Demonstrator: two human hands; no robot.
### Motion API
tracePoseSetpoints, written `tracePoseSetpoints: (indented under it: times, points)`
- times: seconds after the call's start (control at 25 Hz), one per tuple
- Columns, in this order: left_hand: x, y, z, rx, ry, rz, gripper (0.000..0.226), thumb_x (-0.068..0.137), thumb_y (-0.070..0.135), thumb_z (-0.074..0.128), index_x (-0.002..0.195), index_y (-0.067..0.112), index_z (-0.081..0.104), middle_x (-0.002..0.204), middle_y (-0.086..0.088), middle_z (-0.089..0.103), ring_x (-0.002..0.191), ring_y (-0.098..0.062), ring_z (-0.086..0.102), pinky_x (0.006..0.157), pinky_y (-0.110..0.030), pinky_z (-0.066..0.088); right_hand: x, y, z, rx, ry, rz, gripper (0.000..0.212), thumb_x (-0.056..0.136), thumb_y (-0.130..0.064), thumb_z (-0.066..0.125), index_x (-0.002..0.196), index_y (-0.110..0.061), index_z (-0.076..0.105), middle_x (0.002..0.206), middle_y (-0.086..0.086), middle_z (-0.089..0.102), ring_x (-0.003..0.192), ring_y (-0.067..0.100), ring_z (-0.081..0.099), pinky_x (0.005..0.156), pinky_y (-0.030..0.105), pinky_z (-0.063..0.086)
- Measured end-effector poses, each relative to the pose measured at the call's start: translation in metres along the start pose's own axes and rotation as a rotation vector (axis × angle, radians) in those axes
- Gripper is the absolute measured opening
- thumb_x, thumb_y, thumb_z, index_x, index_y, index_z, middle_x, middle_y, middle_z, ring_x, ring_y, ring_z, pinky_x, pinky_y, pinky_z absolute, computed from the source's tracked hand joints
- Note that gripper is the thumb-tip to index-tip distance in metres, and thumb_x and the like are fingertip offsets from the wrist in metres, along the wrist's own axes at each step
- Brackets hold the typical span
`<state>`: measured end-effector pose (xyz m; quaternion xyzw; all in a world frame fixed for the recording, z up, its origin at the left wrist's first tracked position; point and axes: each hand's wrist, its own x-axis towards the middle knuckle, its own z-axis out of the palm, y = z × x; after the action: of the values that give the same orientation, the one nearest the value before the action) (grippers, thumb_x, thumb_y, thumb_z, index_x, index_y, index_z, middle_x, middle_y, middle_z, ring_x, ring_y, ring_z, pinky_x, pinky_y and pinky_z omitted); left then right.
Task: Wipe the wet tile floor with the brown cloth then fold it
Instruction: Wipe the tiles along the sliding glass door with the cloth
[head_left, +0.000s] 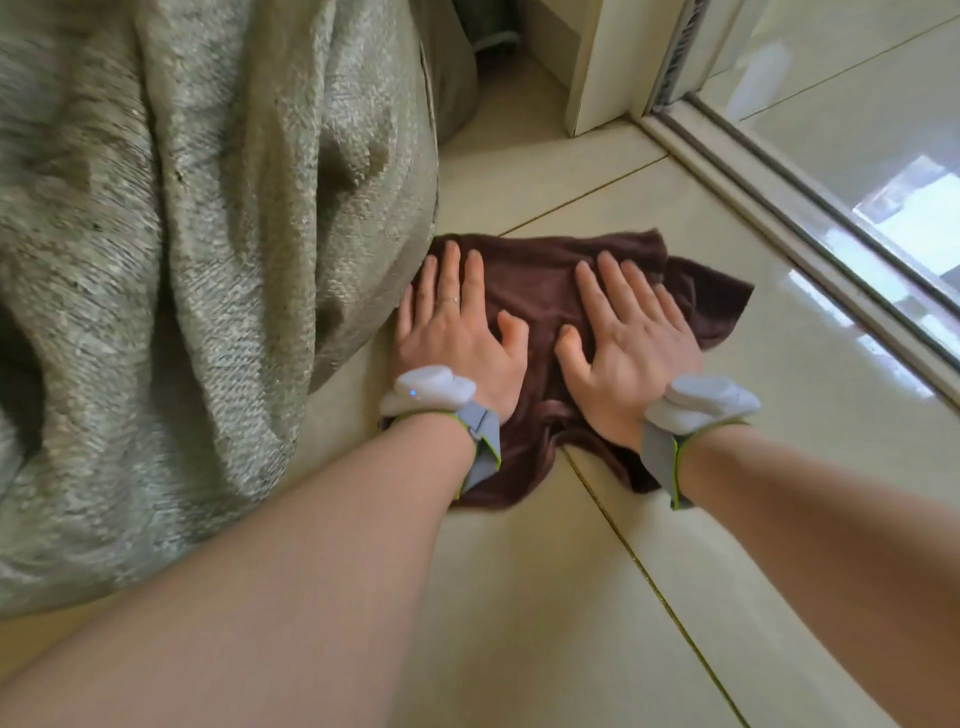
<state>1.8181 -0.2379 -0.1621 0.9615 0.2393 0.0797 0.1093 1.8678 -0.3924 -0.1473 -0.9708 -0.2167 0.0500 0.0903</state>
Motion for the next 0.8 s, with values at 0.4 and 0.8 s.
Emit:
tracePoseSetpoints:
  times: [0.4,0.8]
  points:
    - [-0.081,-0.051,-0.026,0.026,0.000,0.007,0.070,0.093,0.042,0.028,0.160,0.021,0.028,0.168,-0.001,0.023,0.155,-0.019,0.020,0.127,-0.043,0.014,-0.070,-0.035,0.003,0.018,-0.019,-0.129,0.075,0.098,-0.054,0.021,0.166,-0.021,0.016,0.173,0.002,0.010,0.160,0.020,0.005,0.130,0.040,0.003]
    - [-0.216,-0.114,-0.056,0.080,-0.055,-0.053,0.070,0.095,0.041,0.027,0.161,0.020,0.022,0.169,0.000,0.016,0.156,-0.018,0.013,0.127,-0.044,0.014,-0.213,-0.087,0.027,0.061,0.007,-0.243,0.072,0.099,-0.050,0.041,0.163,-0.018,0.028,0.171,0.003,0.020,0.159,0.022,0.014,0.125,0.045,0.017]
